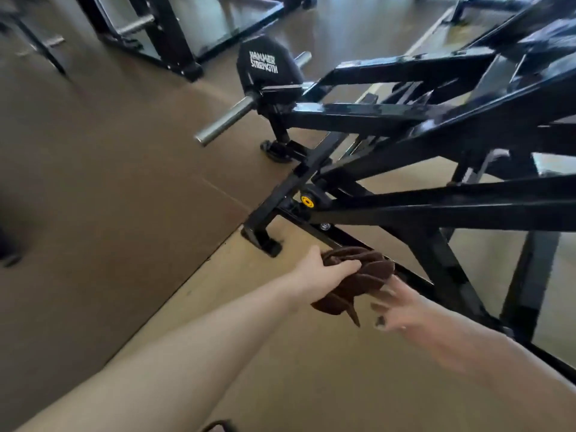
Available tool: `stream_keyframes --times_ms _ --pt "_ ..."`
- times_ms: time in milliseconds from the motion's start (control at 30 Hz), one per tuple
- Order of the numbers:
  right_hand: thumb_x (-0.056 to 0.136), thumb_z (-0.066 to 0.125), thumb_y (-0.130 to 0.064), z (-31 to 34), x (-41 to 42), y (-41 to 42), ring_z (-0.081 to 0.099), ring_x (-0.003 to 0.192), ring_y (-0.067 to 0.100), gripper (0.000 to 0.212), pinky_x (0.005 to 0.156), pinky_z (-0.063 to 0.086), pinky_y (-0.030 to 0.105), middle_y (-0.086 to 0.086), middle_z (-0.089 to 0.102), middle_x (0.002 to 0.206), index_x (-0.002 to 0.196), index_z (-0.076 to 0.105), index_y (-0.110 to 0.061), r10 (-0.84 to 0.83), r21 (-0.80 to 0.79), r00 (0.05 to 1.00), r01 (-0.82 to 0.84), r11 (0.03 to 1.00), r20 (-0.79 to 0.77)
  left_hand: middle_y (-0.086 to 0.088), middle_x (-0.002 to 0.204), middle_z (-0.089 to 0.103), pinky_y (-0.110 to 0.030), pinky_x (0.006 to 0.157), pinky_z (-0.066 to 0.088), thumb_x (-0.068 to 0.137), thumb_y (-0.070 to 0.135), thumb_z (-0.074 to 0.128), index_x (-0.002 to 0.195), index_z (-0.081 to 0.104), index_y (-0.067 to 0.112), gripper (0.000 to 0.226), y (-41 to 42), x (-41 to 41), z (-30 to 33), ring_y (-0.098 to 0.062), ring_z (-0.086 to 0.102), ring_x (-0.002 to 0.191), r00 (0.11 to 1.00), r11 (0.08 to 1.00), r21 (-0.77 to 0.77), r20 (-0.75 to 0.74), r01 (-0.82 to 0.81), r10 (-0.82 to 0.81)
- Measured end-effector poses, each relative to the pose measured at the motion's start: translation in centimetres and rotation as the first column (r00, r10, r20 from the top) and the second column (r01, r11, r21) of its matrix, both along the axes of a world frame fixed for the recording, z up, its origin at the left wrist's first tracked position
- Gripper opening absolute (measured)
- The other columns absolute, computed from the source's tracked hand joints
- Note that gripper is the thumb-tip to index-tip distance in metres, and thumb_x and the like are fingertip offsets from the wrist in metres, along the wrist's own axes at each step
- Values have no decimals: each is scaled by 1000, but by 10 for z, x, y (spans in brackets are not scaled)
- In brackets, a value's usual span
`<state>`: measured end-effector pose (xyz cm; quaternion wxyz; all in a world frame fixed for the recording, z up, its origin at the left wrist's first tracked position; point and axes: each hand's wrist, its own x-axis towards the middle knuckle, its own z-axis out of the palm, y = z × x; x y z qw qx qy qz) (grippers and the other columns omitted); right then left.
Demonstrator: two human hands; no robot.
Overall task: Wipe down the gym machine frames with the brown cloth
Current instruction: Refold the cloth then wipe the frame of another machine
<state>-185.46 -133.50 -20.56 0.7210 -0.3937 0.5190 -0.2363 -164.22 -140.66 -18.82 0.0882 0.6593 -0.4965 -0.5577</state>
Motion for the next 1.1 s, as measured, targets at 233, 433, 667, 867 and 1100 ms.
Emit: stream_keyframes --times_ms 233,433,667,867,1100 --pt "71 92 -24 129 116 -21 67 121 36 60 100 55 55 10 70 131 122 68 -44 -249 331 886 118 936 390 -2 133 60 -43 97 57 87 70 60 144 38 20 79 10 78 114 -20 65 113 959 949 259 -165 -181 229" --pt "75 83 -29 204 172 -35 73 108 28 50 93 59 54 6 77 114 123 68 -31 -460 381 881 390 839 111 -3 123 67 -33 78 62 100 61 42 133 53 29 48 10 125 216 -17 72 102 917 902 395 -269 -174 294" --pt "97 68 -16 294 215 -59 75 102 29 33 89 61 47 9 77 111 128 65 -25 -475 373 879 429 822 35 -8 115 70 -27 72 48 94 37 66 122 50 20 36 -10 184 301 -17 67 101 954 935 349 -252 -65 160" --pt "98 65 -12 352 247 -81 75 104 33 31 90 60 49 13 76 114 127 64 -21 -580 409 810 501 763 88 1 114 72 -23 74 54 85 46 77 120 54 24 48 -47 216 359 -10 71 100 961 955 292 -245 -50 125" --pt "91 73 -23 371 247 -127 73 108 33 38 96 58 49 13 75 118 128 66 -18 -714 423 686 611 670 140 1 119 70 -30 80 58 85 49 77 126 56 26 52 -119 209 382 -16 71 103 974 957 287 -225 46 21"
